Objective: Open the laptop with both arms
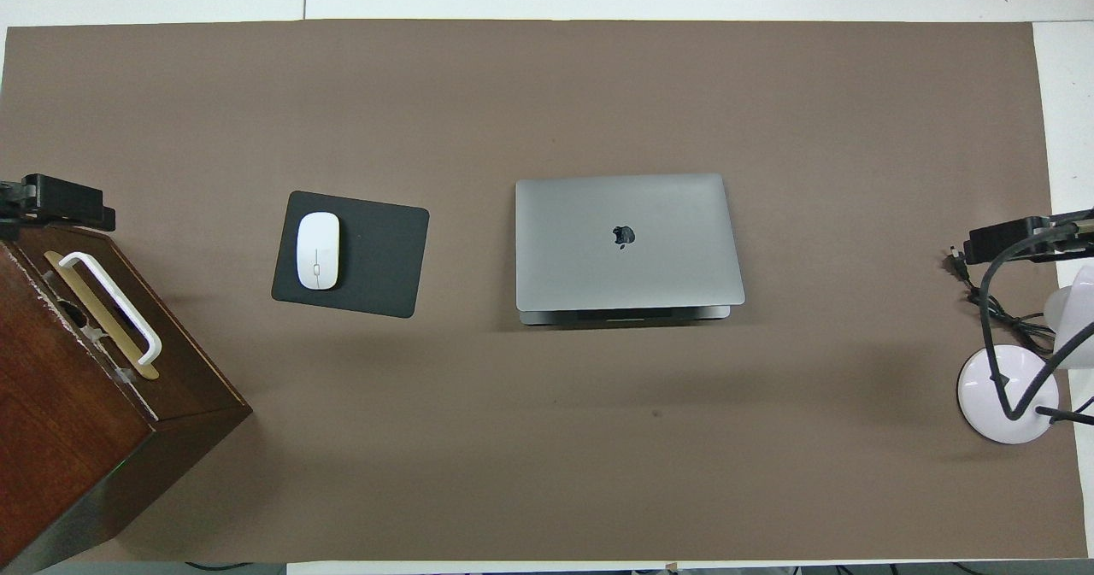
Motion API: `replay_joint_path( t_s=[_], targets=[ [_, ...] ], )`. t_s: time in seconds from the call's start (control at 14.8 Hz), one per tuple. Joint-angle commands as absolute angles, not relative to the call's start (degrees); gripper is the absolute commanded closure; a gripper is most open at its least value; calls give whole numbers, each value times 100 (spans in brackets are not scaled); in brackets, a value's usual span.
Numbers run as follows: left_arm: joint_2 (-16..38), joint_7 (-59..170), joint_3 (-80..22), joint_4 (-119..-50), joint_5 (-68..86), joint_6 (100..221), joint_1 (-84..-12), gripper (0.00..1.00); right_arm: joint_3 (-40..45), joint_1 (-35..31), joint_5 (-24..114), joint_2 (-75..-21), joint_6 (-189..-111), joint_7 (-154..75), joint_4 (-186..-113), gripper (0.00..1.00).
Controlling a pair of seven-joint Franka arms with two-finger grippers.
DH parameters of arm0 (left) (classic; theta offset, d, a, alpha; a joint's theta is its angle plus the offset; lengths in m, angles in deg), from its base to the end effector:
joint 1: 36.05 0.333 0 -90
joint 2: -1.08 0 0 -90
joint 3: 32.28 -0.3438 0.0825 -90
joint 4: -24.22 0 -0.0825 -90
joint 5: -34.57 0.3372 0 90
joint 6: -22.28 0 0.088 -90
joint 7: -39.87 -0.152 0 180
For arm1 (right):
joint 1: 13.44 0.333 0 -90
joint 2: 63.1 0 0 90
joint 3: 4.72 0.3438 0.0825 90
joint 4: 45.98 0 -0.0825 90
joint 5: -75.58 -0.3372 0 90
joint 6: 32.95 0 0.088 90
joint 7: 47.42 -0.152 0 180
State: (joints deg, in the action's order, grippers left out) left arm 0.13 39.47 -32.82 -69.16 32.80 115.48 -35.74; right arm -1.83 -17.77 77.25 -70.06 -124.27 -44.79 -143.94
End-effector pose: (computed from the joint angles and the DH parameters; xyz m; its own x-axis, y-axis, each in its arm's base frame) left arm 0.5072 0.0030 0.5955 0.9999 0.0096 0.0136 0.0092 -0.9995 0.0309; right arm 0.4675 -0.0146 0.6094 0.9998 0.0211 0.0038 0.0209 -0.9992 0.0355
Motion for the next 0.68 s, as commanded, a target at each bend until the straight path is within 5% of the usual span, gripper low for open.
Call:
replay_joint_path(
  t_s=[0.0, 0.61],
  targets=[
    [-50, 3961, -3272, -6921, 3255, 11527, -3535, 0, -146, -1933, 7628, -7110, -12506, -4302, -14565, 0],
    [-50, 3961, -3272, -6921, 3255, 11527, -3535, 0, -155, -2074, 7637, -7110, -12602, -3942, -14521, 0]
  ],
)
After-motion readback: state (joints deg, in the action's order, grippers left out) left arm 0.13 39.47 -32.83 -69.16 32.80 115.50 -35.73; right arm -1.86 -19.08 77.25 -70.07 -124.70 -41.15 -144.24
